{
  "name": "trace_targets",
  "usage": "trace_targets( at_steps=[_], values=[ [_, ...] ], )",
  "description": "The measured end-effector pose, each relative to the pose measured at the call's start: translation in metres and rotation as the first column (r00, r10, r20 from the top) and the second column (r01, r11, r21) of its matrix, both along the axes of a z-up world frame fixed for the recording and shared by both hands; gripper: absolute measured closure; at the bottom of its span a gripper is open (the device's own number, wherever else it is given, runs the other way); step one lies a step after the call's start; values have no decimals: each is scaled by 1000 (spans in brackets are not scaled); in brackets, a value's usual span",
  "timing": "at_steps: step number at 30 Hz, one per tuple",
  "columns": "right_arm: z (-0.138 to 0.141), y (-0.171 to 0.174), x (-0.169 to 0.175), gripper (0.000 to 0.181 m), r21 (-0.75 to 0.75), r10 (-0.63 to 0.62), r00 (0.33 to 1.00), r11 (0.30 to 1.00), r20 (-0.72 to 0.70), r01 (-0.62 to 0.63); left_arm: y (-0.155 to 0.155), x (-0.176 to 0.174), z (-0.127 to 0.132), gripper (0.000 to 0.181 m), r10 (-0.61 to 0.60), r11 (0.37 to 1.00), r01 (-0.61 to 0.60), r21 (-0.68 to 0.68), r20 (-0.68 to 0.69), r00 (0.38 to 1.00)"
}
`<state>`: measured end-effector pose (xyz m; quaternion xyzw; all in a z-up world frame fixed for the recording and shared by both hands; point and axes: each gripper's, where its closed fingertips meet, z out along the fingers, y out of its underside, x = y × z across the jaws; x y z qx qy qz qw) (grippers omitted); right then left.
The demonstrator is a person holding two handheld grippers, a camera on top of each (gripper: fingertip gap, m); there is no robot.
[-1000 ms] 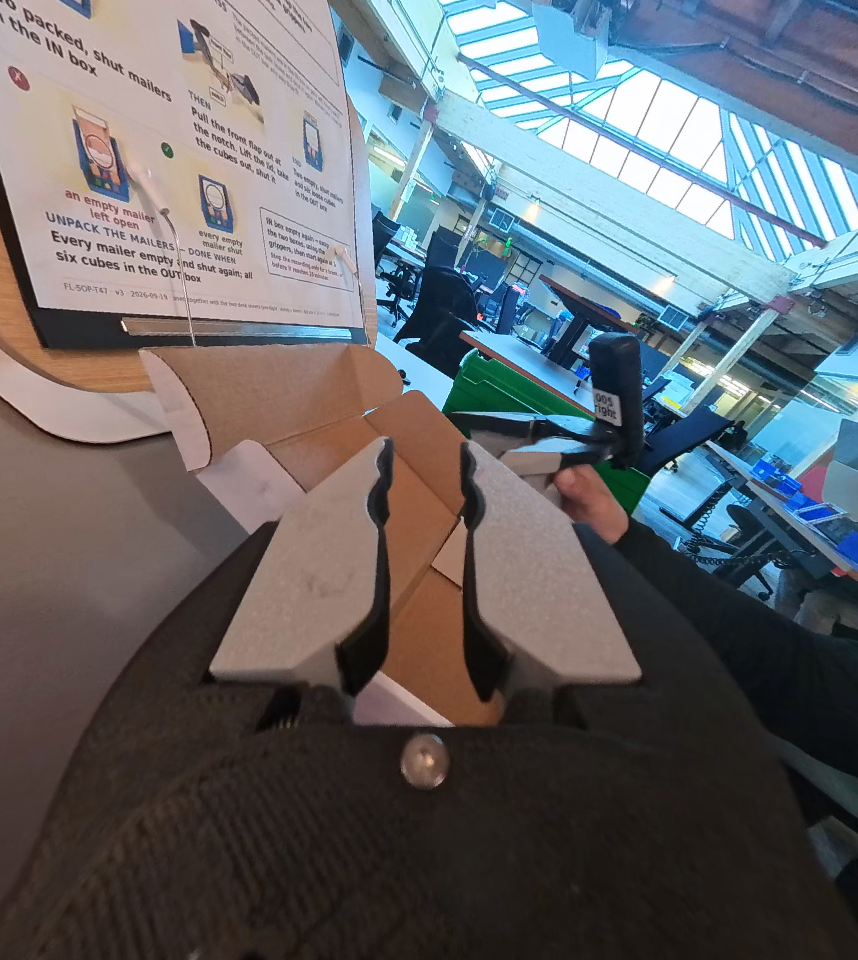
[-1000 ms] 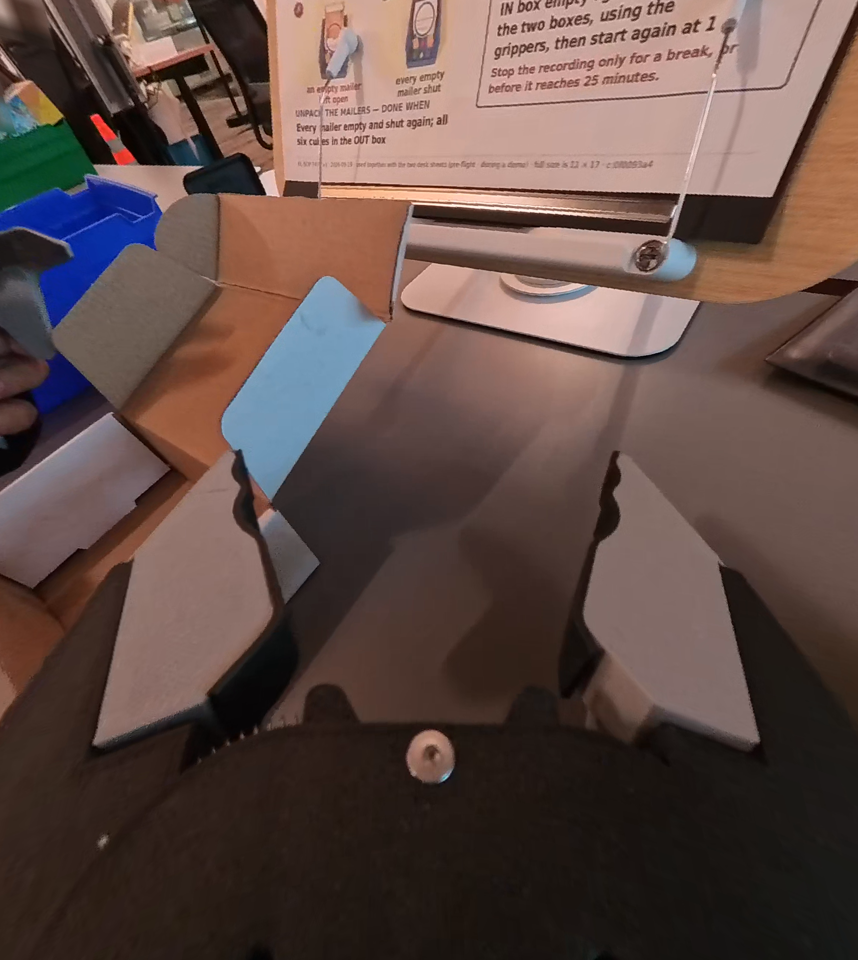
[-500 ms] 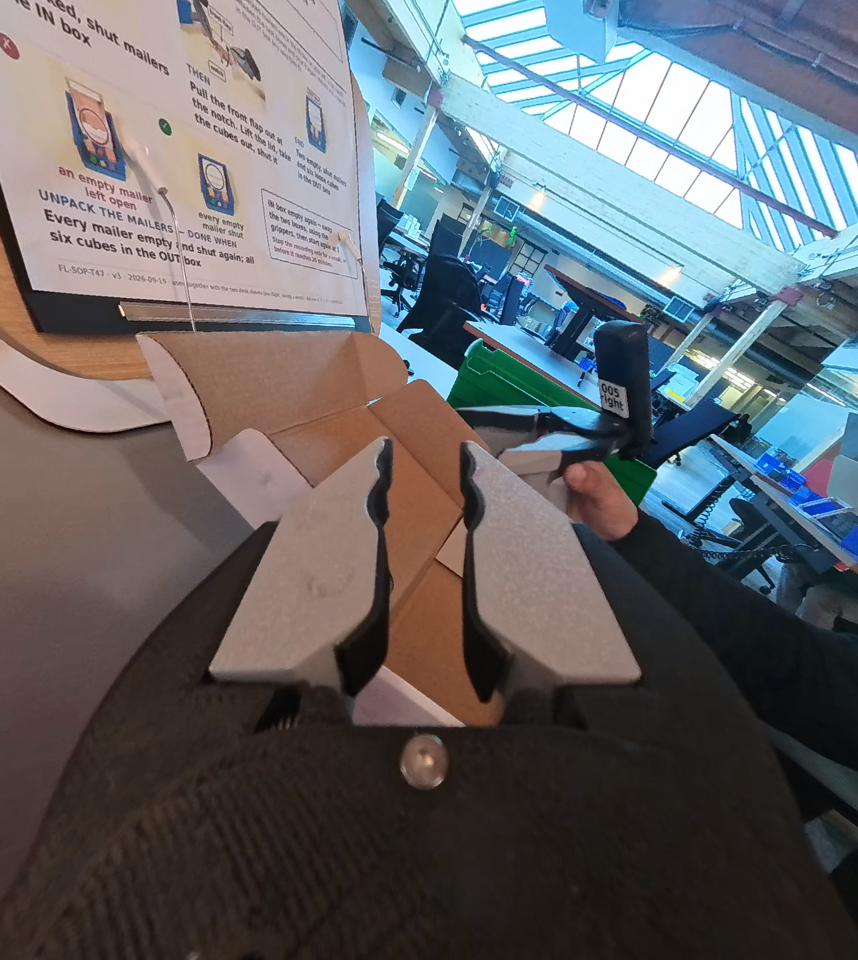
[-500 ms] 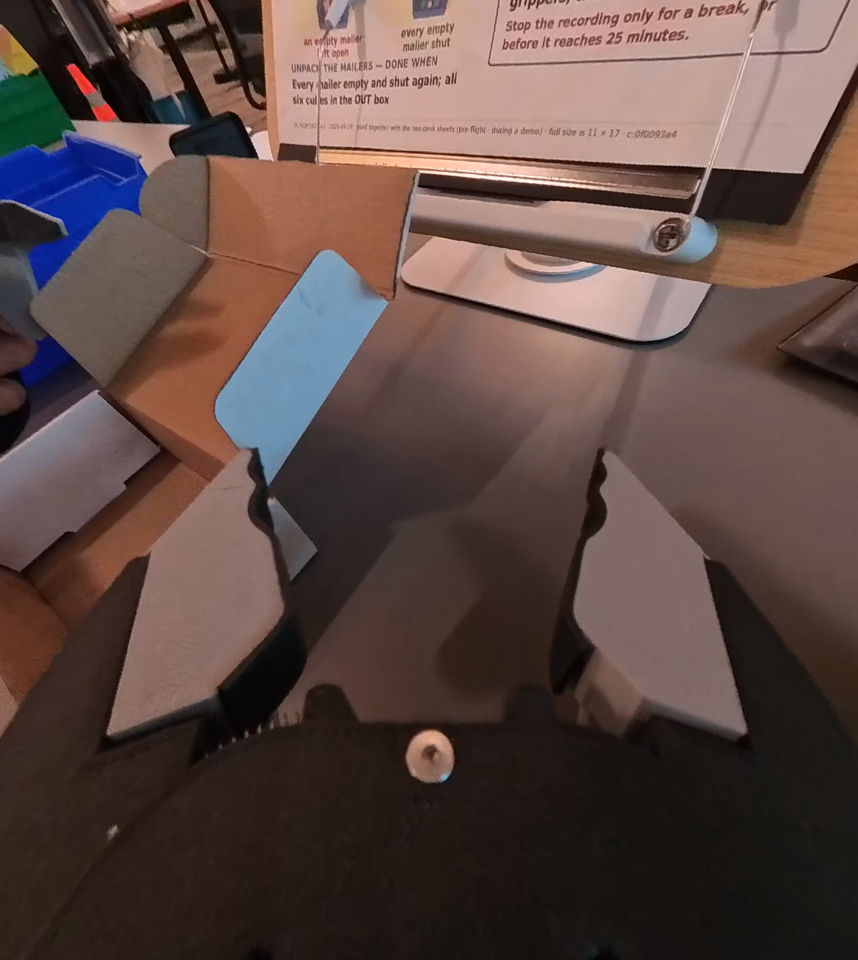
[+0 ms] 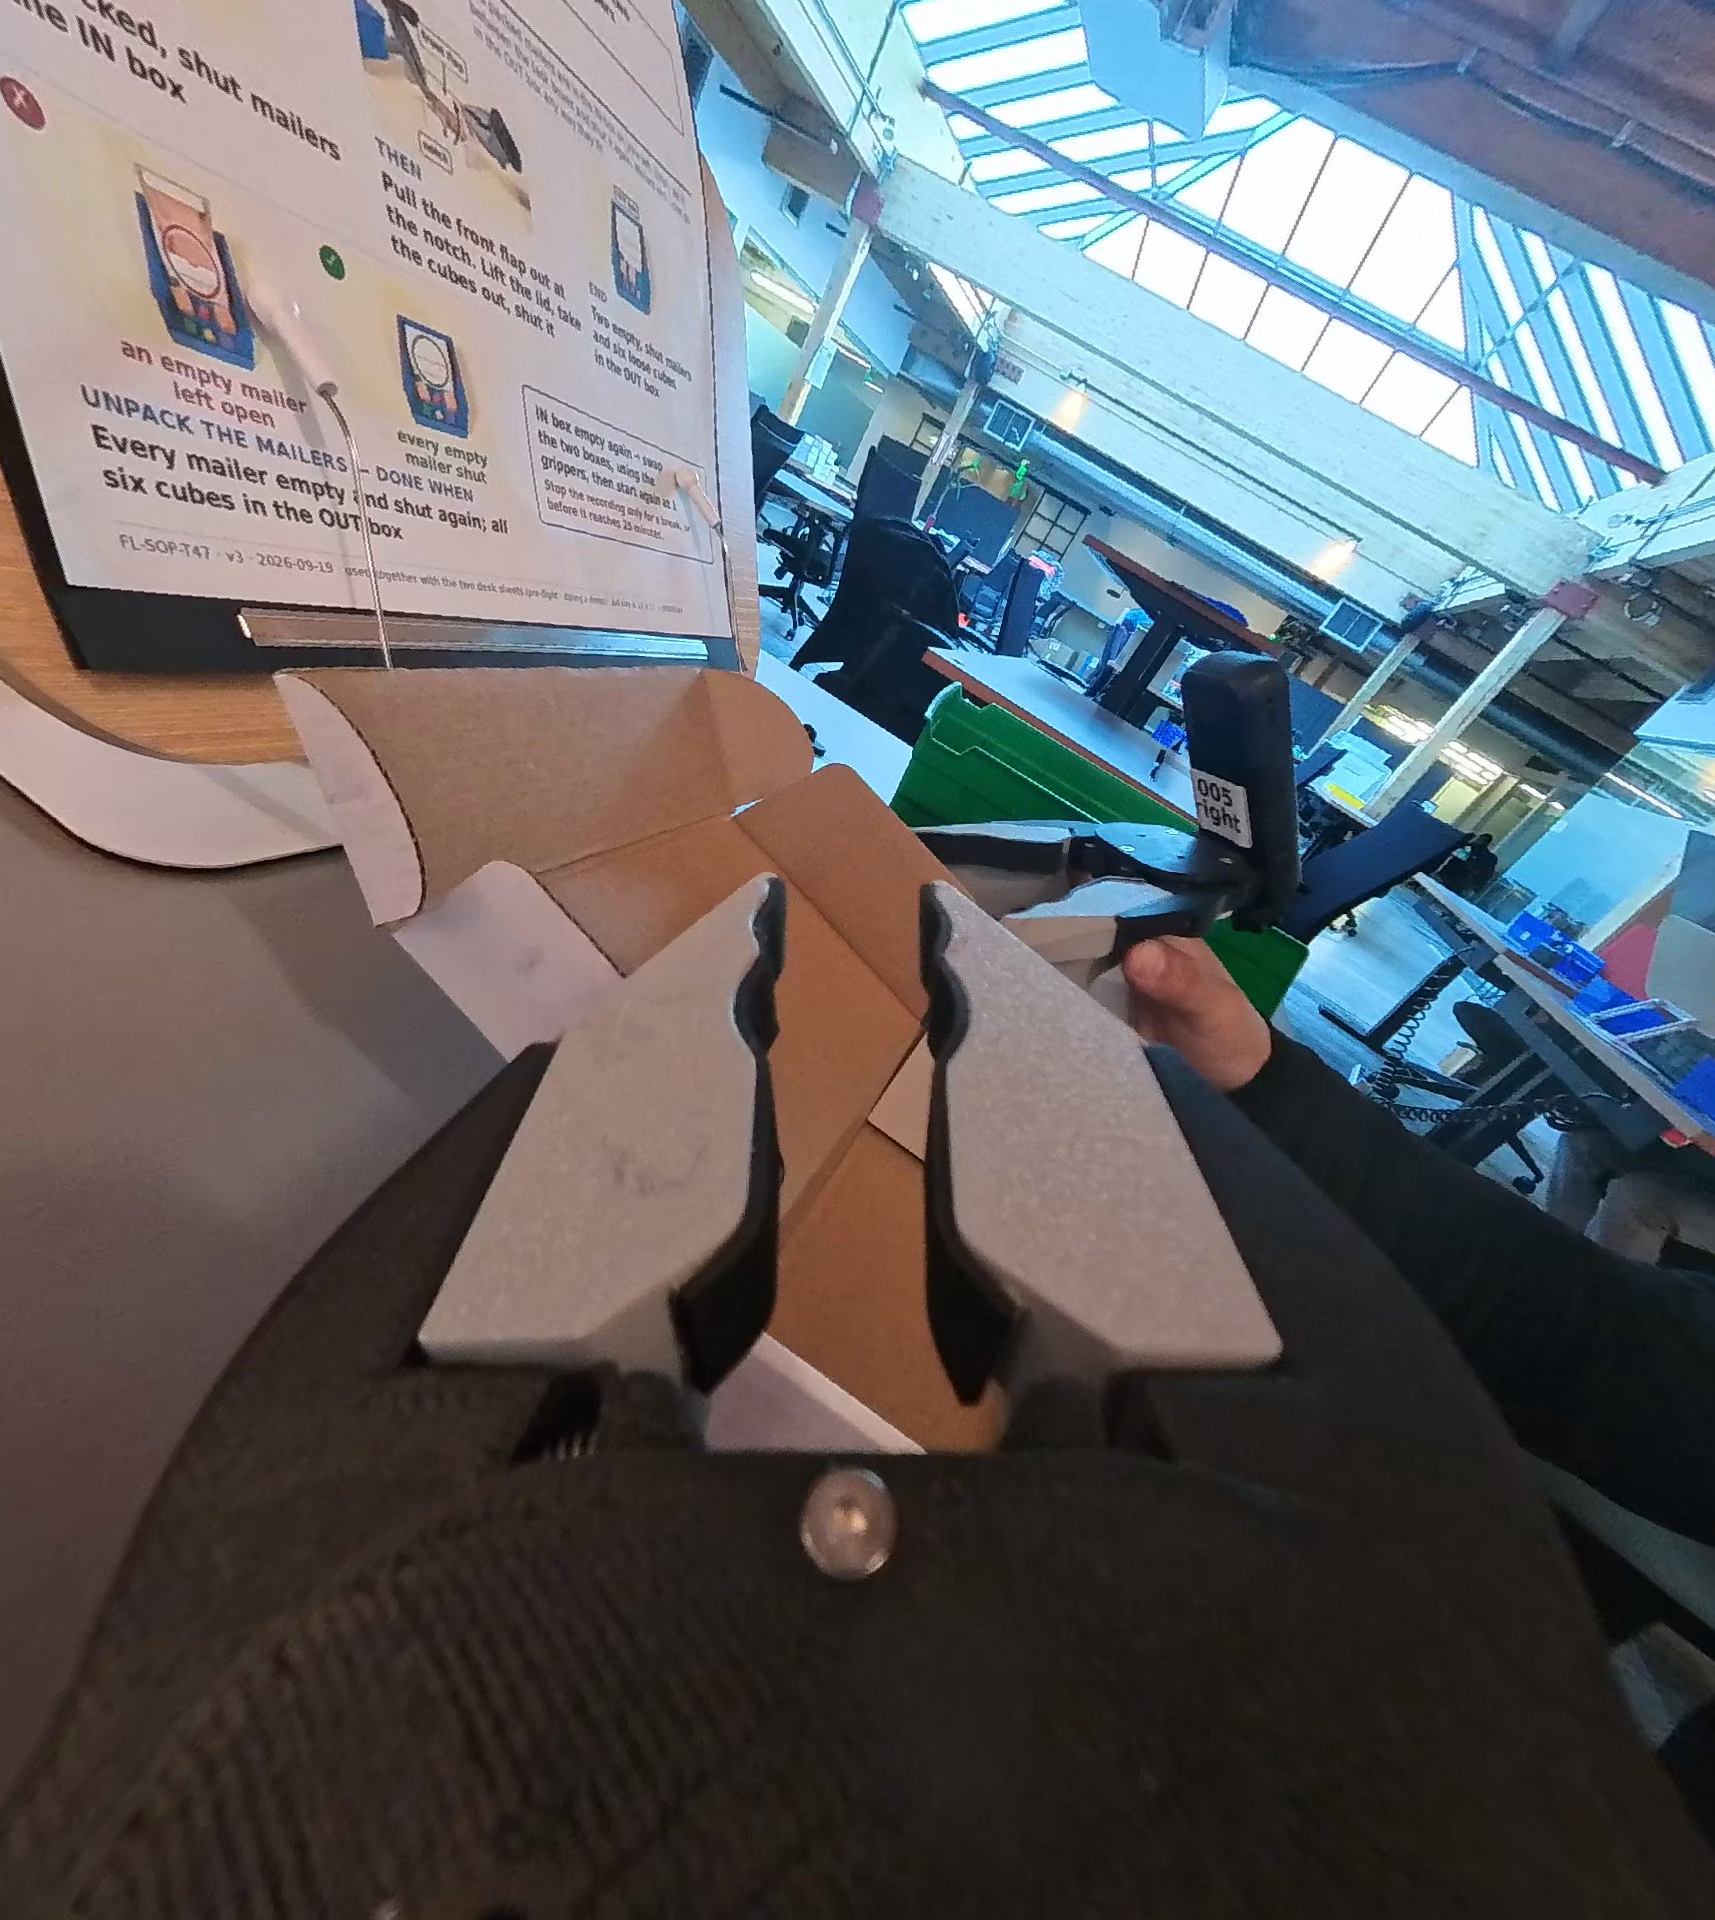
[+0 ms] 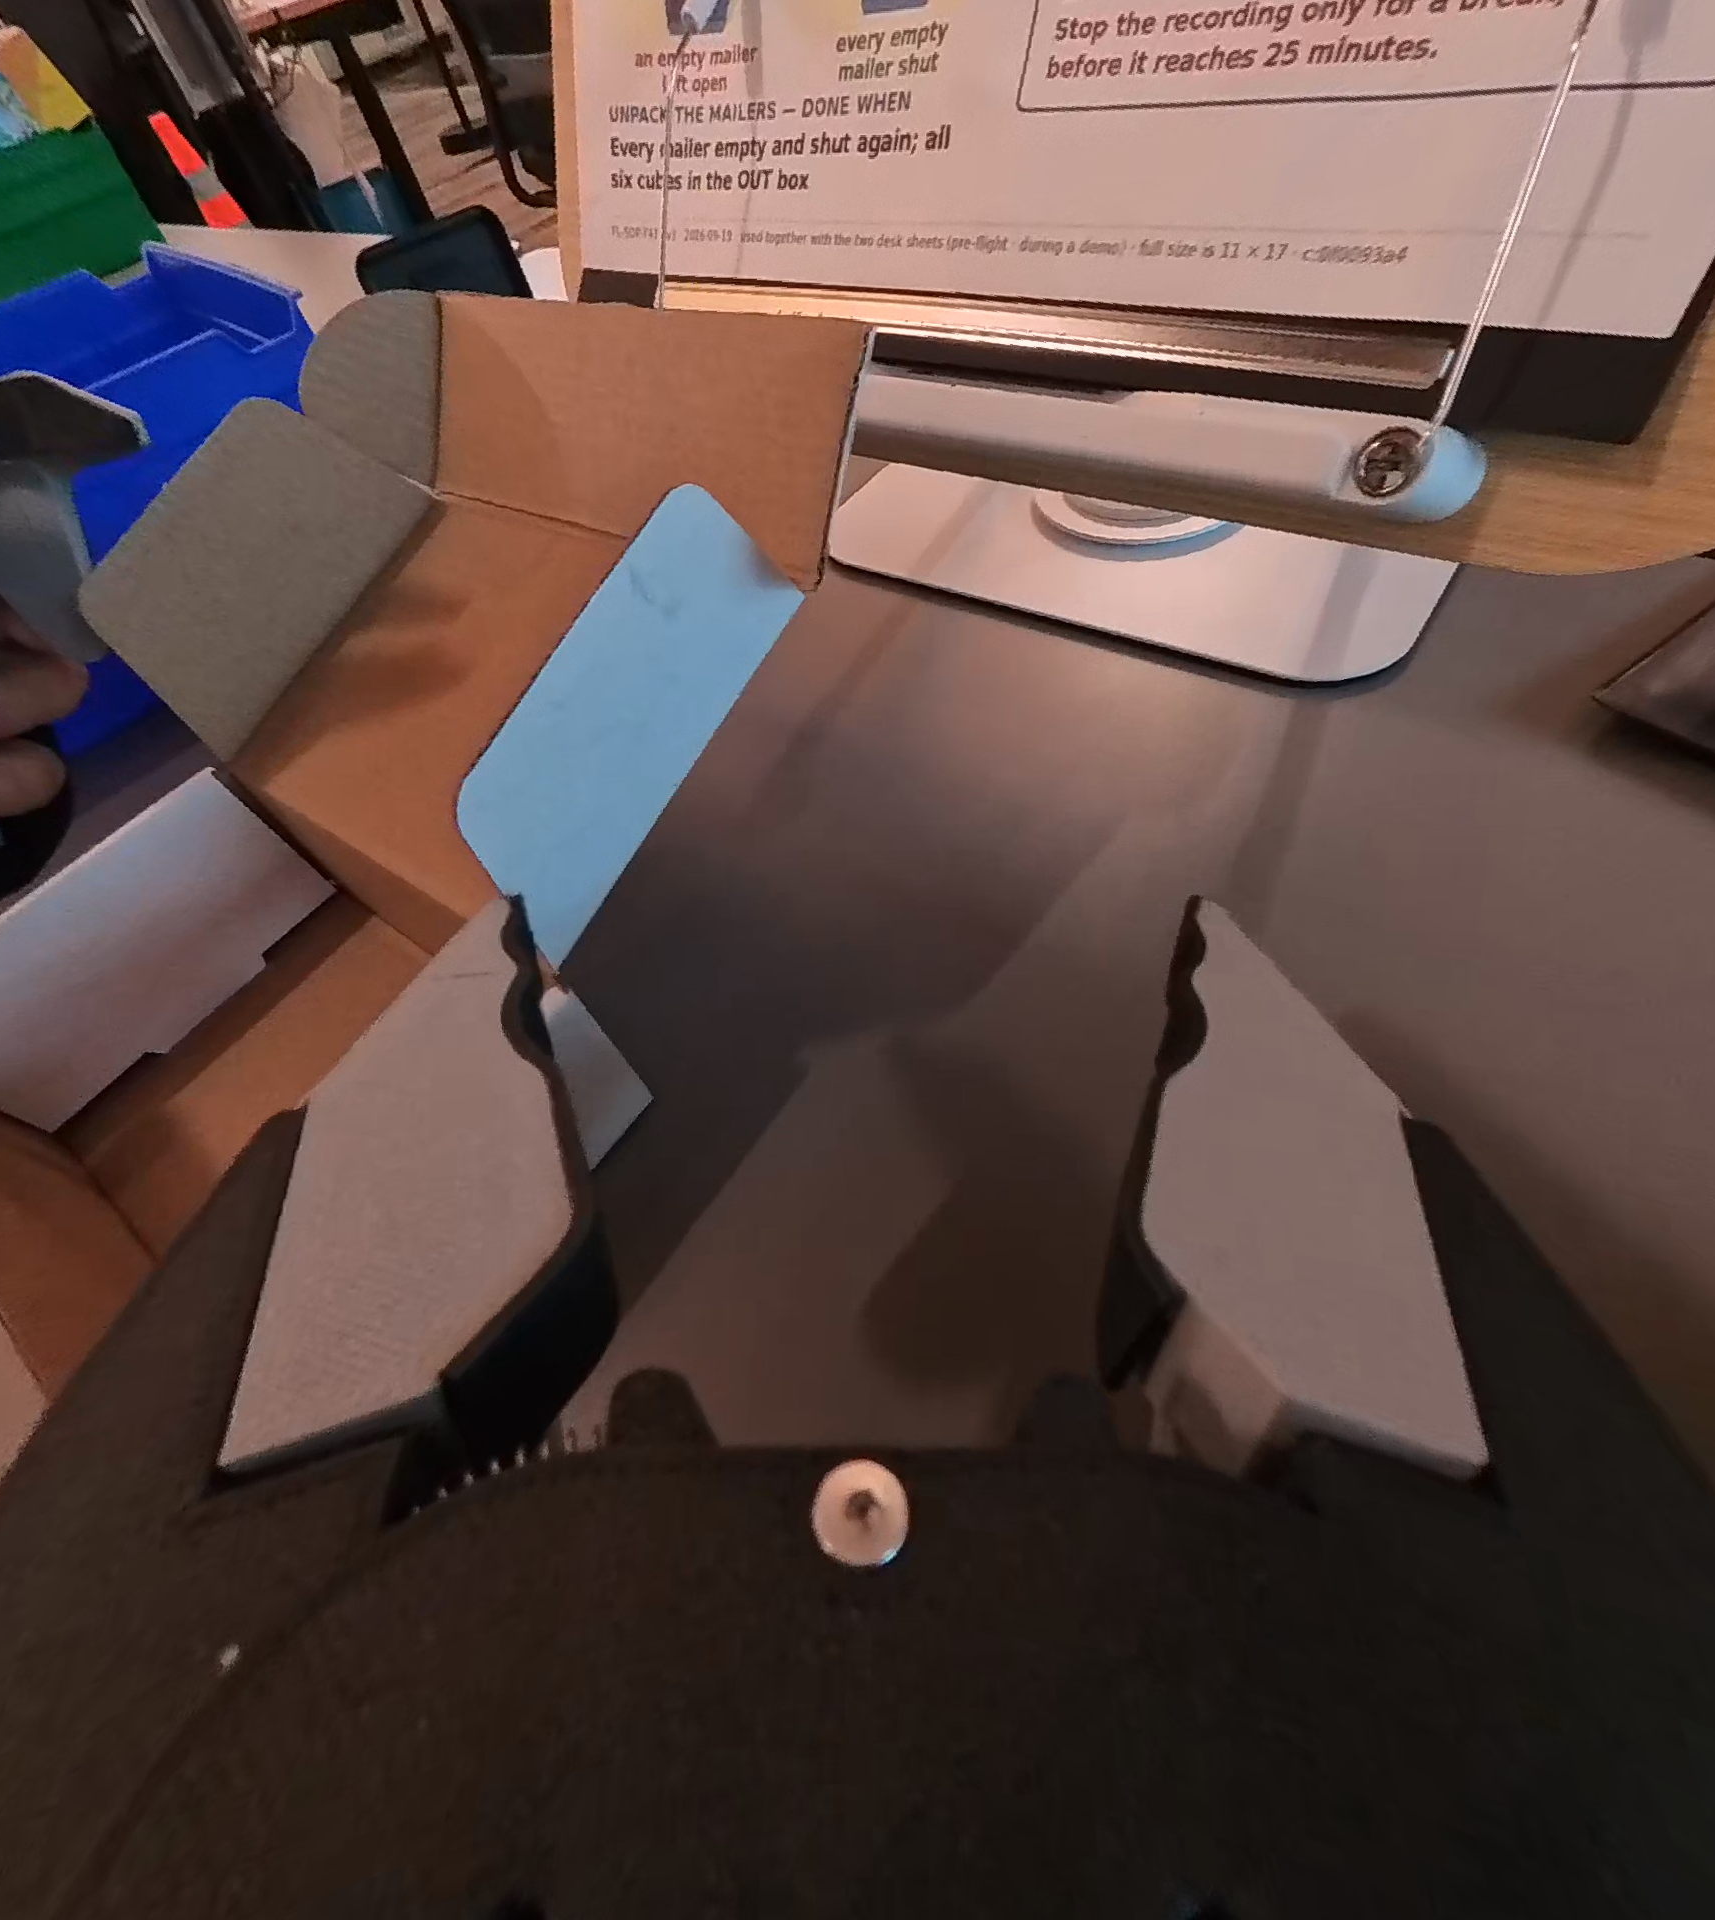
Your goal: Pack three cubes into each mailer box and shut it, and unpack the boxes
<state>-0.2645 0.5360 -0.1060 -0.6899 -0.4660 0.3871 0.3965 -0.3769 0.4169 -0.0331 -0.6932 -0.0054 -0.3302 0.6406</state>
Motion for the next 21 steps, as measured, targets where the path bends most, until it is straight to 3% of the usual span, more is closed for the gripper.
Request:
trace_targets(
  at_steps=[8,14,21],
  values=[
    [6,-4,-1,67,-17,13,999,1000,-34,-14,0,-1,-1,157,8,1000,-8,-4,-3,1000],
    [16,-11,-3,85,-79,46,993,995,-113,-55,1,-1,-2,157,5,1000,-5,-7,-3,1000],
    [13,-21,-8,92,-115,86,989,988,-119,-100,1,-2,-3,158,9,1000,-9,-9,-2,1000]
  ],
)
